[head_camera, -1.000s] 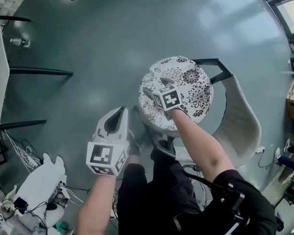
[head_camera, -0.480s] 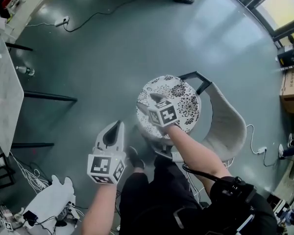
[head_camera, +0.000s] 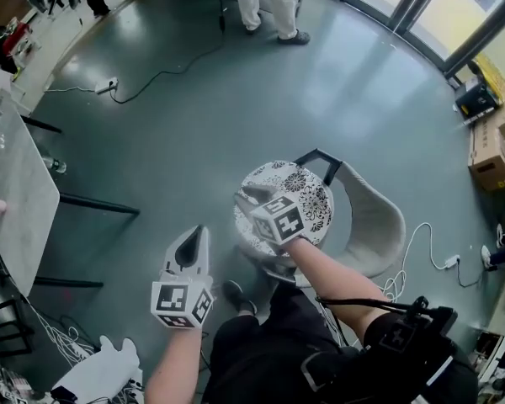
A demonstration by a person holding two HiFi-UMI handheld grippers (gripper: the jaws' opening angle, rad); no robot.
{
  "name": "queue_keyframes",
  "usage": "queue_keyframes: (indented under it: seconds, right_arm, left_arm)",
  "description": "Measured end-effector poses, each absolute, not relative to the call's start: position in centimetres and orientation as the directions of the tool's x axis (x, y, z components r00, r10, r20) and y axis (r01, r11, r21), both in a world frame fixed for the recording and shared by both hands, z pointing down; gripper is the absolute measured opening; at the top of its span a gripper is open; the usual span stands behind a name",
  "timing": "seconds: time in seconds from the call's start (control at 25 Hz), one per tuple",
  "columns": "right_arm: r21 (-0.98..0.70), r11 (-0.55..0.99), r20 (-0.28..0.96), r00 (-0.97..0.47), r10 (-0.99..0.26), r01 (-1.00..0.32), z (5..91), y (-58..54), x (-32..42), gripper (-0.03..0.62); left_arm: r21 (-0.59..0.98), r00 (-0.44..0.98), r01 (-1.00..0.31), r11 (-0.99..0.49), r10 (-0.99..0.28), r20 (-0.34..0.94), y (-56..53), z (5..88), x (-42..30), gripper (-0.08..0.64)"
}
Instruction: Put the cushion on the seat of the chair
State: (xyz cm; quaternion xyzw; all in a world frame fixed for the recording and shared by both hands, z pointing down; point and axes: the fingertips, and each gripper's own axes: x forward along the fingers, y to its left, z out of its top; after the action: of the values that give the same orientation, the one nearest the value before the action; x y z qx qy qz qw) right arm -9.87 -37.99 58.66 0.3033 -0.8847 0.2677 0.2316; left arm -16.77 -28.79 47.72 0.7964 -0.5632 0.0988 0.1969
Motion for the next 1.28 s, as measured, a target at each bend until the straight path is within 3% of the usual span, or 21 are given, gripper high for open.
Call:
queue_keyframes:
  seconds: [0.12, 0.24, 0.72, 1.28]
  right_arm:
    - [-0.377, 0.673, 0.524, -0.745, -0.412, -0.637, 55.5, -37.1, -10.0, 0.055]
    - [-0.371, 0.694, 0.498, -0.763, -0.413, -0.617, 52.7, -36.0, -10.1, 0.038]
    - [-0.26, 0.763, 0.367, -0.791, -0.489, -0.592, 42.4, -34.3, -10.8, 0.02]
    - [-0.208, 0.763, 0.235, -0.789, -0.568, -0.612, 35.6, -32.0, -9.1, 0.009]
  left_arm:
    - [0.183, 0.331, -0.941, -0.283, -0.877, 0.347, -28.2, 45.8, -17.3, 0.009]
    - [0.172, 0.292, -0.953, -0.248, -0.902, 0.319, -27.8, 43.8, -18.4, 0.009]
    - [0.144, 0.306, -0.949, -0.281, -0.931, 0.2, -27.5, 37.8, -19.0, 0.009]
    - [0.1, 0.261, -0.964, -0.245, -0.946, 0.194, -27.3, 35.0, -19.7, 0.009]
